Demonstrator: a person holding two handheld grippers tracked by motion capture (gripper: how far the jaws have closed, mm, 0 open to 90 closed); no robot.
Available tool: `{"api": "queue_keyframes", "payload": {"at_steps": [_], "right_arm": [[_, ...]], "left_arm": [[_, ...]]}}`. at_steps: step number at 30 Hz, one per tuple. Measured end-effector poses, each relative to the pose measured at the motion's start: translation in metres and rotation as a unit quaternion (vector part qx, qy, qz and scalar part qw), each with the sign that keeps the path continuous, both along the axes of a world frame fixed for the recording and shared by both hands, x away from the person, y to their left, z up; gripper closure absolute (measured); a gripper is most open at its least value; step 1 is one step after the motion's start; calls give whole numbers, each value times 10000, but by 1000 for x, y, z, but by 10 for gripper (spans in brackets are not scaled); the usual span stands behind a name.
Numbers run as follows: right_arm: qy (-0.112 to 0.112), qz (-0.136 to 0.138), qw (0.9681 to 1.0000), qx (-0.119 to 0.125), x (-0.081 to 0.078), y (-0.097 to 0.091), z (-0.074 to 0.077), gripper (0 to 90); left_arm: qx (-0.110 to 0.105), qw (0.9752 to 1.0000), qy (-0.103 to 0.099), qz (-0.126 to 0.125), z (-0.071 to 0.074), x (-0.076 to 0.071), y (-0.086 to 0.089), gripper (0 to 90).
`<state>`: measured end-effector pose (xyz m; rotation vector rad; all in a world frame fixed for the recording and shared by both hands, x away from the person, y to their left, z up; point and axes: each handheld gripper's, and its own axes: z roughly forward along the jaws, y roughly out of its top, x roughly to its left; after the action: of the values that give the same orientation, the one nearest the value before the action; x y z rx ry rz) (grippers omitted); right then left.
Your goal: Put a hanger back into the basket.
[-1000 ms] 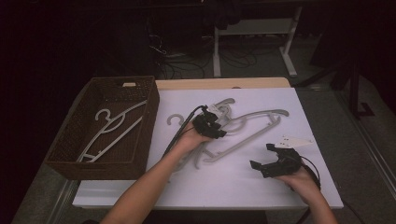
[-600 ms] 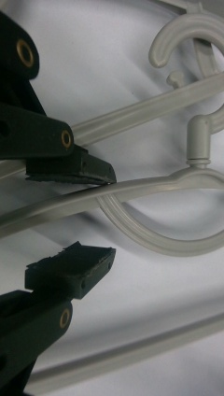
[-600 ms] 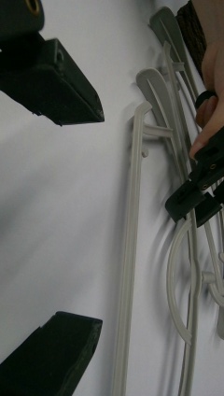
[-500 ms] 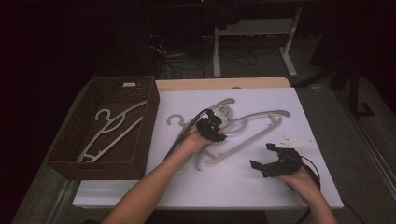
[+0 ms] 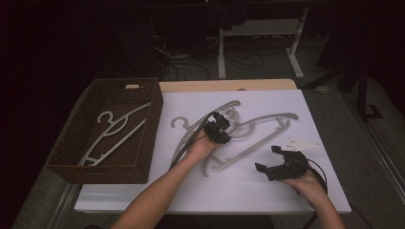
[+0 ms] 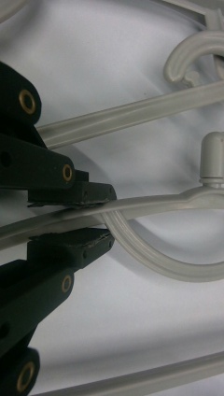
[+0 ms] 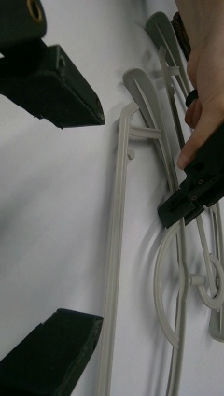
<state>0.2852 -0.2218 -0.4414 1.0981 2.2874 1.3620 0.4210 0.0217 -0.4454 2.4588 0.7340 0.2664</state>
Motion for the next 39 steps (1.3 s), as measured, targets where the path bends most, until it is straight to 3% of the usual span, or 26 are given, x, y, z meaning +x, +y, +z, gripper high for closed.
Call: {"api": "queue_keyframes", "payload": {"at_steps": [6, 15, 22, 26, 32, 39], "right_arm": [[-36, 8, 10000, 42, -2, 0, 2, 42], [-69, -5, 9999, 90, -3, -2, 3, 42], [-30, 22, 9999, 101, -2, -2, 2, 43], [-44, 51, 9999, 116, -2, -1, 2, 43], [-72, 64, 9998, 165, -2, -2, 3, 44], [-28, 51, 9998, 181, -1, -2, 2, 44]], "left_arm": [[31, 9999, -8, 133, 2, -2, -2, 791], [-244, 9996, -99, 101, 14, -3, -4, 816], [-394, 9989, -215, 109, 32, -2, 0, 818], [-513, 9978, -394, 136, 54, -3, 9, 818], [-483, 9972, -553, 121, 81, -3, 23, 818], [-537, 9968, -573, 149, 109, -5, 50, 818]]}}
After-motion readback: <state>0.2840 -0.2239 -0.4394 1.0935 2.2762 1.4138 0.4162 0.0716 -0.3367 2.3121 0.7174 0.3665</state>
